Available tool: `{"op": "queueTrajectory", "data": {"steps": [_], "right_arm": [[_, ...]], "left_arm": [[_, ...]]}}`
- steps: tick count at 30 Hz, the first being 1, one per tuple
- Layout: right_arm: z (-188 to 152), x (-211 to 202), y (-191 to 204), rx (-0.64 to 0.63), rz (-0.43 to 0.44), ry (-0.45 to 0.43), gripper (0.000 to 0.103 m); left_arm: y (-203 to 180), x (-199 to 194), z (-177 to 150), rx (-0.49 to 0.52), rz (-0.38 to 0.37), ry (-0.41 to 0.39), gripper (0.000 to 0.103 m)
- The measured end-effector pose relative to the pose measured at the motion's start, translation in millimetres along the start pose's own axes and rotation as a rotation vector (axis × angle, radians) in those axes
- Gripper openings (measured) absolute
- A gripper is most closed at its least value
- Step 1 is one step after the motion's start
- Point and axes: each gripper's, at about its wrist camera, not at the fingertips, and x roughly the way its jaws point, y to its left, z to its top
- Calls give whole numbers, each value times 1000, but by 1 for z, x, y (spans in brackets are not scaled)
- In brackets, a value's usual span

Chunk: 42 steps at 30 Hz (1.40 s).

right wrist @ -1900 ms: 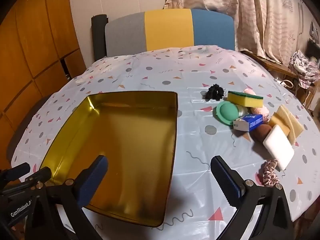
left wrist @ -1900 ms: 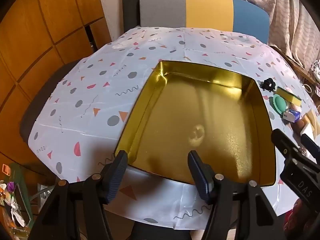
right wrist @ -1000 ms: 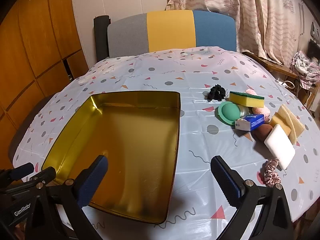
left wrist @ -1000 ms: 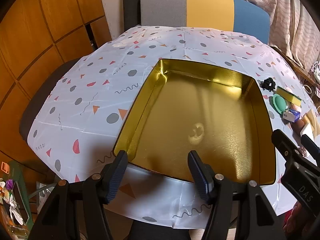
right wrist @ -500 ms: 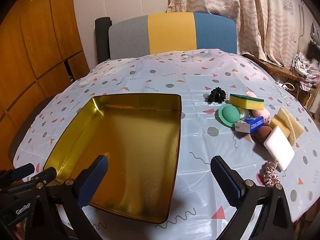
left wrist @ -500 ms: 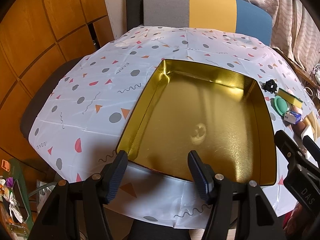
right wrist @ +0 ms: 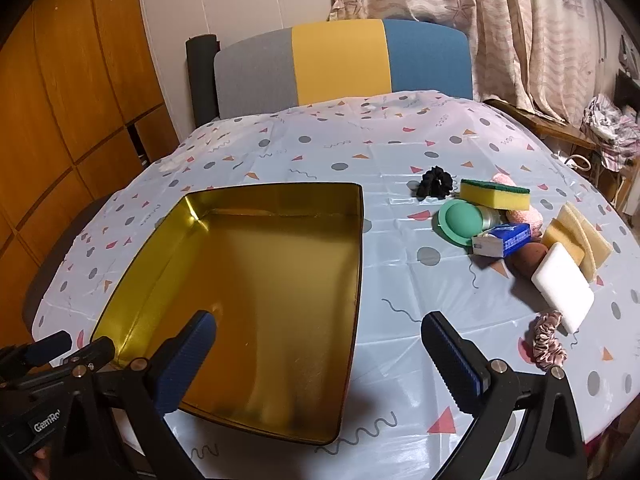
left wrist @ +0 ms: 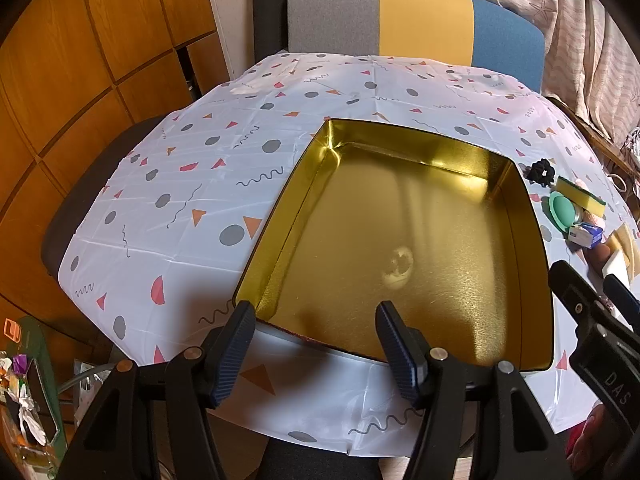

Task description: Organize rigid objects

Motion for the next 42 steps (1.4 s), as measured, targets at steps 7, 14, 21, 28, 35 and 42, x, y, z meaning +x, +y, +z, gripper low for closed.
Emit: {"op": "queueTrajectory", "data": {"steps": [7, 14, 21, 28, 35, 42], "right_arm": [[0, 0, 2, -21, -8, 1, 103], [0, -1, 1, -17, -8, -2, 103], [0, -2, 1, -21, -3, -5, 103], [-1, -2, -4, -15, 1, 0, 103], [-2, -14, -21, 33, 73, -54, 103], [-12, -30, -67, 29, -26, -119, 103]], "left_arm": [[0, 1, 0, 0, 2, 3, 63], [0, 1, 1, 1, -3, 4, 63], [-1, 0, 1, -2, -9, 2, 63], [-2, 1, 1, -3, -40, 15, 63], [-11, 0, -3, -8, -202, 32, 63], [-46, -12, -12, 84, -486, -2, 62]]}}
